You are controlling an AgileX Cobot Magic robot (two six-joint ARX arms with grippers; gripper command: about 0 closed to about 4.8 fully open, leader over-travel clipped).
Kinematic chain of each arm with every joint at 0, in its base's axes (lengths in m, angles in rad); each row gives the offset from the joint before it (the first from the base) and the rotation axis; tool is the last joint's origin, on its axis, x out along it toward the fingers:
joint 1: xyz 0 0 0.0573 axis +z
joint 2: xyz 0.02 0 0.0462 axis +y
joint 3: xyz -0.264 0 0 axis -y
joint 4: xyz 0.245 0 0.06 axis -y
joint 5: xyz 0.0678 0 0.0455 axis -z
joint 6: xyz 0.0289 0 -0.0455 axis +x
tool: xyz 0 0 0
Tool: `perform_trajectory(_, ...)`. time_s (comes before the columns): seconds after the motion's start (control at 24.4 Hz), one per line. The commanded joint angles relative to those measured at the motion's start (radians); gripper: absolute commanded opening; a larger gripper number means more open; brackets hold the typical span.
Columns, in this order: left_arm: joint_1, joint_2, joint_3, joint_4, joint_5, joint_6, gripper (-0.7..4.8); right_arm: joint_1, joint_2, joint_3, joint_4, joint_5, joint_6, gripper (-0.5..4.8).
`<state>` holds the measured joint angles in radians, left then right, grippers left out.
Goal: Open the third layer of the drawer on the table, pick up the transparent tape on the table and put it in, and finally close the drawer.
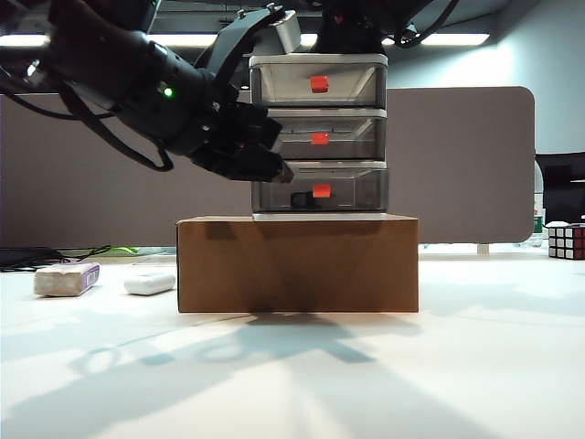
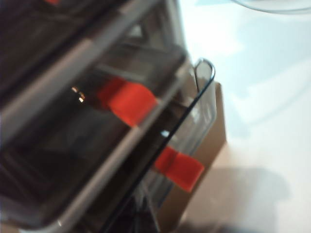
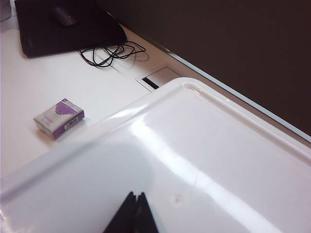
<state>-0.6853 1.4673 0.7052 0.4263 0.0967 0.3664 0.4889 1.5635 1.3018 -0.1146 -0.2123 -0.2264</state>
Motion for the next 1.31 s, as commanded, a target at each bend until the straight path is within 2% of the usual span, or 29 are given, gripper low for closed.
perform_trajectory(0.04, 0.004, 0.029, 0.003, 0.070, -0.025, 0.002, -0.06, 0.001, 0.019, -0.018, -0.107, 0.012, -0.014, -0.05)
perform_trajectory(0.16, 0.004, 0.039, 0.003, 0.069, -0.041, 0.002, -0.06, 0.001, 0.019, -0.018, -0.117, 0.012, -0.014, -0.05)
perform_trajectory(0.29, 0.004, 0.044, 0.003, 0.074, -0.060, 0.039, -0.06, 0.001, 0.019, -0.018, -0.120, 0.012, -0.015, -0.05)
perform_trajectory(0.41, 0.004, 0.010, 0.002, 0.043, 0.034, 0.053, -0.06, 0.001, -0.015, -0.018, -0.116, 0.013, -0.043, -0.05)
perform_trajectory(0.49, 0.004, -0.060, 0.002, -0.042, 0.084, 0.054, -0.06, 0.001, -0.067, -0.018, -0.124, 0.013, -0.063, -0.05)
perform_trajectory(0.66, 0.007, -0.252, -0.001, -0.286, 0.071, 0.107, -0.06, -0.008, -0.217, -0.054, -0.159, 0.038, -0.066, -0.05)
perform_trajectory(0.82, 0.070, -0.457, -0.050, -0.465, 0.080, 0.106, -0.06, -0.020, -0.396, -0.175, -0.143, 0.037, -0.051, -0.05)
perform_trajectory(0.99, 0.170, -0.801, -0.227, -0.470, 0.110, -0.033, -0.06, -0.020, -0.671, -0.428, -0.096, 0.027, -0.012, -0.05)
perform_trajectory(1.23, 0.177, -1.045, -0.401, -0.428, 0.109, -0.155, -0.06, -0.021, -0.882, -0.681, 0.054, 0.019, 0.097, -0.05)
perform_trajectory(1.31, 0.177, -1.136, -0.460, -0.428, 0.105, -0.230, -0.06, -0.020, -0.957, -0.791, 0.126, 0.010, 0.100, -0.05)
